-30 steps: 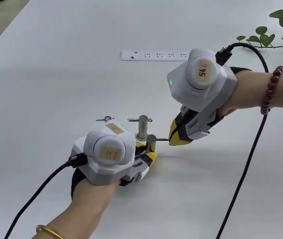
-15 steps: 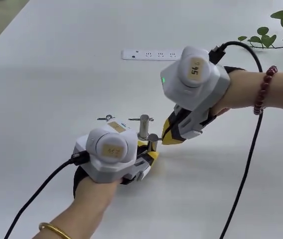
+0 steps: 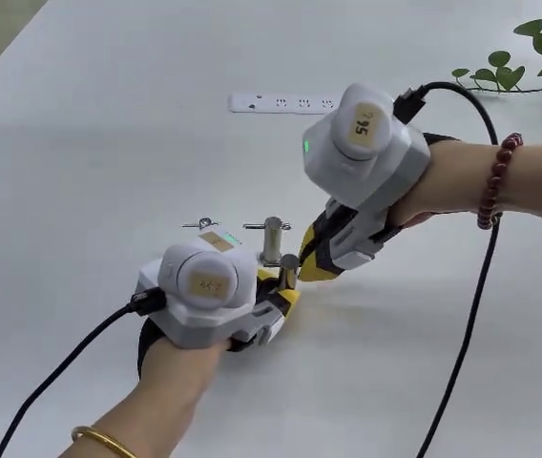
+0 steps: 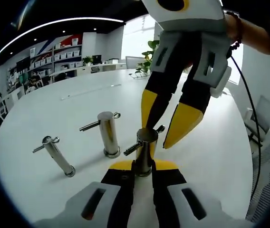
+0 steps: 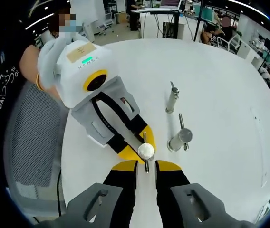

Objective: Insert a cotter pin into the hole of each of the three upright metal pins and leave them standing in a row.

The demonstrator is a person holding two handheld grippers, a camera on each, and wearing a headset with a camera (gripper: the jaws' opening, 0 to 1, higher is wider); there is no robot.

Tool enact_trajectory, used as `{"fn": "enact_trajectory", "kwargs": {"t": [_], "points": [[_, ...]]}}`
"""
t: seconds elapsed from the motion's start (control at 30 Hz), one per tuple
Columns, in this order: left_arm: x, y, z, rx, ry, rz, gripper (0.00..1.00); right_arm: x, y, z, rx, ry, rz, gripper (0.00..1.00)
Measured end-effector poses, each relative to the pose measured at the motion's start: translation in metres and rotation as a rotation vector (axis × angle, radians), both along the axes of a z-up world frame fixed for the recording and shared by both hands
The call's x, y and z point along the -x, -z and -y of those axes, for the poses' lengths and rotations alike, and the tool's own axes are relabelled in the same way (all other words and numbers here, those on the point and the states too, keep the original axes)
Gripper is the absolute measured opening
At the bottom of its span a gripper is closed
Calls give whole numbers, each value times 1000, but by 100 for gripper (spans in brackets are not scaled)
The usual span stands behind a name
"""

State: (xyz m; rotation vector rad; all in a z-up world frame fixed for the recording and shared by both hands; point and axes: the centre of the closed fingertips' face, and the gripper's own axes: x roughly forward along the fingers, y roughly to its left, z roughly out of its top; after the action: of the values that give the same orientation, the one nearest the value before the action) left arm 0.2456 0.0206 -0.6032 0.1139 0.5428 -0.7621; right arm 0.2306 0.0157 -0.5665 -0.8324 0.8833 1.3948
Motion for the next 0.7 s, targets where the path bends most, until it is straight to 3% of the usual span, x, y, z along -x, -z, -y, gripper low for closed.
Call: {"fn": "enact_trajectory", "kwargs": {"t": [0.17, 0.33, 0.7], "points": [[-1, 1, 0, 2, -2, -5, 11, -1, -2, 9, 5, 19, 2, 11], [0, 1, 0, 7, -10, -10, 11, -3, -1, 15, 2, 33, 4, 4], [0, 1, -1, 17, -2, -18, 11, -4, -1, 6, -26, 41, -11, 0]]}}
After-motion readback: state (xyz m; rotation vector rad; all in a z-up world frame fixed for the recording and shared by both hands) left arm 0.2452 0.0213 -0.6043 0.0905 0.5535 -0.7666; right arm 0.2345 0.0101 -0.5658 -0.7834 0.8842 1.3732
